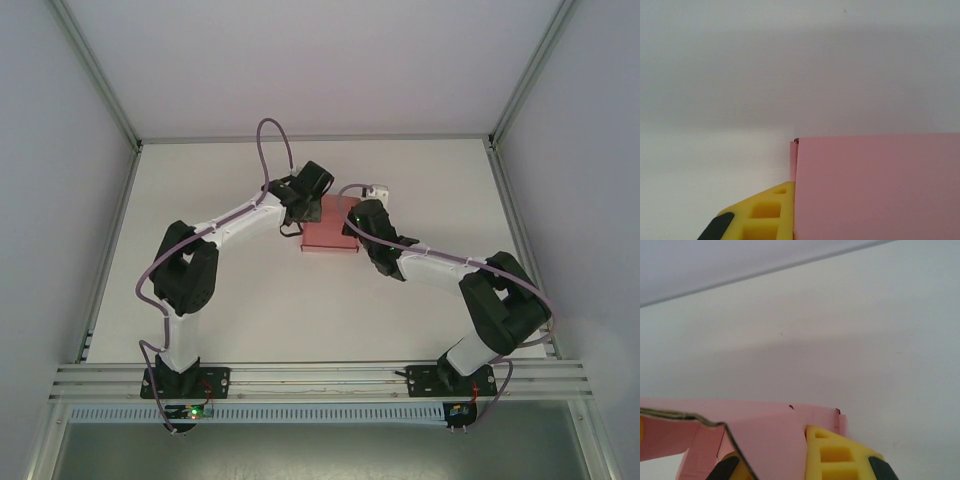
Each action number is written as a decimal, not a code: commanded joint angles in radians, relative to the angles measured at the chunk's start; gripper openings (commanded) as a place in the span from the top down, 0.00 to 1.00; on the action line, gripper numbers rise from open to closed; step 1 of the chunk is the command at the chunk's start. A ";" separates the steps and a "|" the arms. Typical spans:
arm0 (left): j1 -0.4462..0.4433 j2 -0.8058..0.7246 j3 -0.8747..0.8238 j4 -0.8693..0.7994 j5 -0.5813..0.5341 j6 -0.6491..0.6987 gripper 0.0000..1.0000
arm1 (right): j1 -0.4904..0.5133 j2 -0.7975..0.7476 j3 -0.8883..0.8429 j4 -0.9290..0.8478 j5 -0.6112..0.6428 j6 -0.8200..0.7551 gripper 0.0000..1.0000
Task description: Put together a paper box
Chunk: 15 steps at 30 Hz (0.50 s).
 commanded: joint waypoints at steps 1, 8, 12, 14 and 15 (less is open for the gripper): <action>-0.020 -0.038 -0.084 0.172 0.096 -0.050 0.95 | 0.042 -0.010 -0.049 0.125 -0.086 -0.058 1.00; -0.030 -0.175 -0.398 0.445 0.163 -0.022 0.94 | 0.055 -0.064 -0.216 0.182 -0.117 -0.135 1.00; -0.057 -0.219 -0.504 0.485 0.165 0.021 0.90 | 0.077 -0.095 -0.294 0.236 -0.118 -0.198 1.00; -0.070 -0.225 -0.546 0.522 0.159 0.014 0.89 | 0.082 -0.088 -0.310 0.235 -0.115 -0.218 1.00; -0.075 -0.220 -0.557 0.539 0.165 0.010 0.89 | 0.083 -0.081 -0.318 0.241 -0.119 -0.220 1.00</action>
